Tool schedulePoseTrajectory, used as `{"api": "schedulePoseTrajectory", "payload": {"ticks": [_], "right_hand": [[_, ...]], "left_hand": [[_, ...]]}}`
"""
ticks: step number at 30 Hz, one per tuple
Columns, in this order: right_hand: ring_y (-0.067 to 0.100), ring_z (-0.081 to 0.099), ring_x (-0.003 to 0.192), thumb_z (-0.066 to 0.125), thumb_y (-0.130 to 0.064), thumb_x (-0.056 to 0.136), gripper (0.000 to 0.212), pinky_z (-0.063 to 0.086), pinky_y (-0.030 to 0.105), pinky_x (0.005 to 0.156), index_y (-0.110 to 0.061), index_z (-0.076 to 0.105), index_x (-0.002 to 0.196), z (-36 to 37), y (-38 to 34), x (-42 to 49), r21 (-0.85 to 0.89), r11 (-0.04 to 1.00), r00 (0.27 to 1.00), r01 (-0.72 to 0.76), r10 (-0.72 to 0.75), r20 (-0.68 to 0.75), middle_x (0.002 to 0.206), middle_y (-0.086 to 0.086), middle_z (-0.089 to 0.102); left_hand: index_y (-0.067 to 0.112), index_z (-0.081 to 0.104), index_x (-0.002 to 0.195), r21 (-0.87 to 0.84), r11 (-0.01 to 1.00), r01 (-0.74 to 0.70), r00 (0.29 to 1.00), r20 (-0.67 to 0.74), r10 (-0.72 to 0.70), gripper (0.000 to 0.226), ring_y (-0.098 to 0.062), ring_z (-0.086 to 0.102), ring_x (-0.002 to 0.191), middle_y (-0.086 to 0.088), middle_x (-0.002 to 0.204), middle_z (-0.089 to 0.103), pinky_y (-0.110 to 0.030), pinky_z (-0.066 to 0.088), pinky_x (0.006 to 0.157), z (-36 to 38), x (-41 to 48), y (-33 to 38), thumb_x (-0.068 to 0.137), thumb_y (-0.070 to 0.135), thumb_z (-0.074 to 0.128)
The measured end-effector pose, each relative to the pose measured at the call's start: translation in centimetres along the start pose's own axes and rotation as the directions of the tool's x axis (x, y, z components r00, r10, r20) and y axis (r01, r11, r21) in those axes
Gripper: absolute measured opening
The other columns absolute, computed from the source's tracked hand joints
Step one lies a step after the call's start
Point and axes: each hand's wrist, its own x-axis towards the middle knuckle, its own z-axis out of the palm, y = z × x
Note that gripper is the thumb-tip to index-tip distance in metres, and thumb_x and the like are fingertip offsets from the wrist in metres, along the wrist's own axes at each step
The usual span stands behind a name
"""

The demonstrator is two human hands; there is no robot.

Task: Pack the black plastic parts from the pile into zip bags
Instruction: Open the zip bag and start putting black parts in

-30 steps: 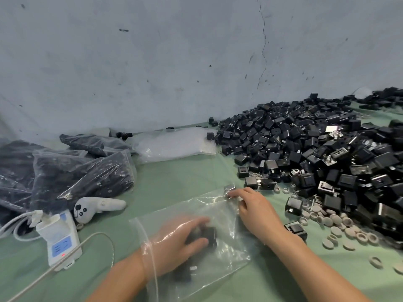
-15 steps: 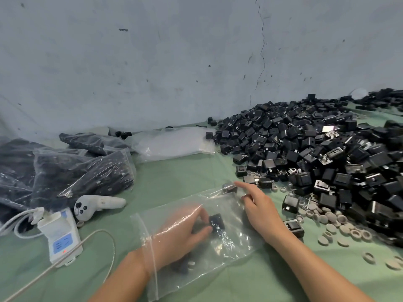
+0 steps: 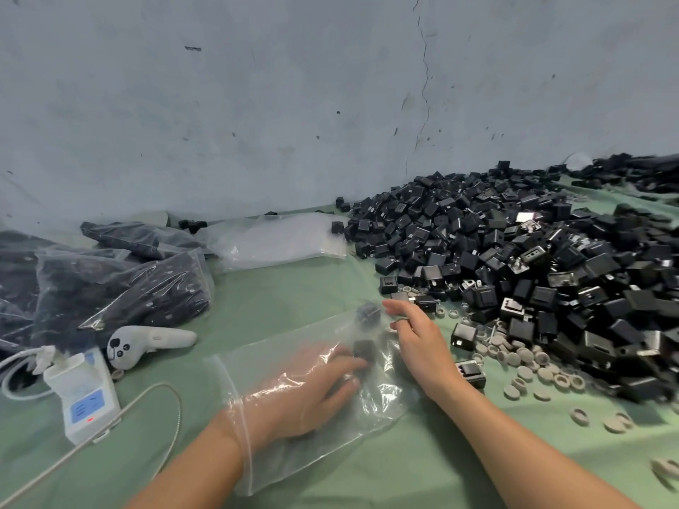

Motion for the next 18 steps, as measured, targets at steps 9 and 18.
{"api": "schedulePoseTrajectory", "payload": {"ticks": [9, 18], "right_hand": [[-0.011, 0.054, 0.108, 0.04, -0.012, 0.101, 0.036, 0.041, 0.015, 0.089, -0.038, 0.063, 0.112, 0.1, 0.3, 0.2, 0.11, 0.994, 0.999, -0.022, 0.028, -0.047, 0.114, -0.022, 0.063], [-0.008, 0.061, 0.09, 0.042, -0.01, 0.096, 0.037, 0.043, 0.01, 0.077, -0.031, 0.072, 0.1, 0.4, 0.7, 0.5, -0.025, 1.0, 0.995, -0.014, 0.011, -0.095, 0.091, -0.019, 0.07]], "left_hand": [[-0.007, 0.055, 0.13, -0.064, 0.998, -0.004, 0.997, 0.076, 0.009, 0.031, -0.03, 0.051, 0.12, -0.025, 0.131, 0.052, -0.022, 0.038, 0.106, 0.6, 5.5, -0.1, 0.1, 0.0, 0.05], [-0.003, 0.056, 0.13, -0.19, 0.978, 0.085, 0.995, 0.076, -0.071, 0.031, -0.025, 0.05, 0.127, -0.012, 0.135, 0.05, -0.021, 0.034, 0.105, 0.6, 5.9, 0.3, 0.101, 0.0, 0.046]]}}
